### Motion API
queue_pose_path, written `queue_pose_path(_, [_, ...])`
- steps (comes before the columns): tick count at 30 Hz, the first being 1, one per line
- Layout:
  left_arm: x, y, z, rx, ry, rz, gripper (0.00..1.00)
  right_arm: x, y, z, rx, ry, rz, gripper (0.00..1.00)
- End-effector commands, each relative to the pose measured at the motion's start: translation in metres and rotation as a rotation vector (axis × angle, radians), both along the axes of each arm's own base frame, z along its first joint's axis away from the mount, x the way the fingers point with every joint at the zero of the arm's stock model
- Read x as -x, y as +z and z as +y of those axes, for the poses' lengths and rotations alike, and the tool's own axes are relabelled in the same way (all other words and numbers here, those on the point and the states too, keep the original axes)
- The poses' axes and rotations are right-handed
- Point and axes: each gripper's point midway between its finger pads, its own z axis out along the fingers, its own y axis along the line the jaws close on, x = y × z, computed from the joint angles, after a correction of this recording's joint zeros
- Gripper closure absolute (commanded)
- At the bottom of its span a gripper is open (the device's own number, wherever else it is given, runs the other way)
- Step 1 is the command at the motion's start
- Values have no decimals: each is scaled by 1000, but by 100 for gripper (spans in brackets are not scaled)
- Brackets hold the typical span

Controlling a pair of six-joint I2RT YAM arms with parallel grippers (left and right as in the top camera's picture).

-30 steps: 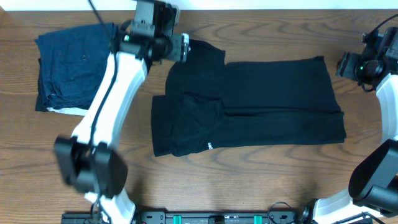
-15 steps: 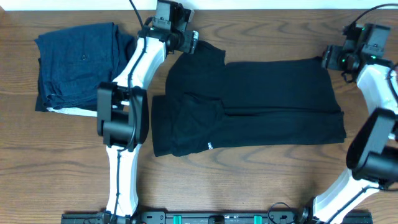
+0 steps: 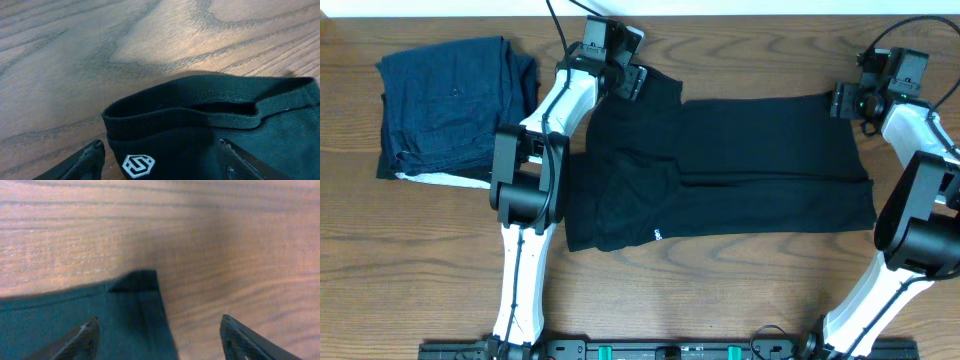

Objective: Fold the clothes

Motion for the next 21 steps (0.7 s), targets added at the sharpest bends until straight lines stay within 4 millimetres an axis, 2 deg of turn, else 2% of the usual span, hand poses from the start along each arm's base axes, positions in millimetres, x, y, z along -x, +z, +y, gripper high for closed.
queue_pose_path(1, [-6,1,-1,-1,-13,-19,28,-7,-8,3,54,72,2,23])
queue_pose_path(7, [-5,-4,-1,12,7,-1,31,-17,0,1,68,73,-50,24])
queue_pose_path(11, [-5,-6,-1,11,8,4,31,-19,1,7,46,96,-60,26])
queue_pose_path(15, [-3,-11,-1,10,9,17,30,-20,-7,11,41,107,-52,26])
queue_pose_path(21, [-1,-21,0,12,19,39,31,-17,-33,12,28,109,-13,26])
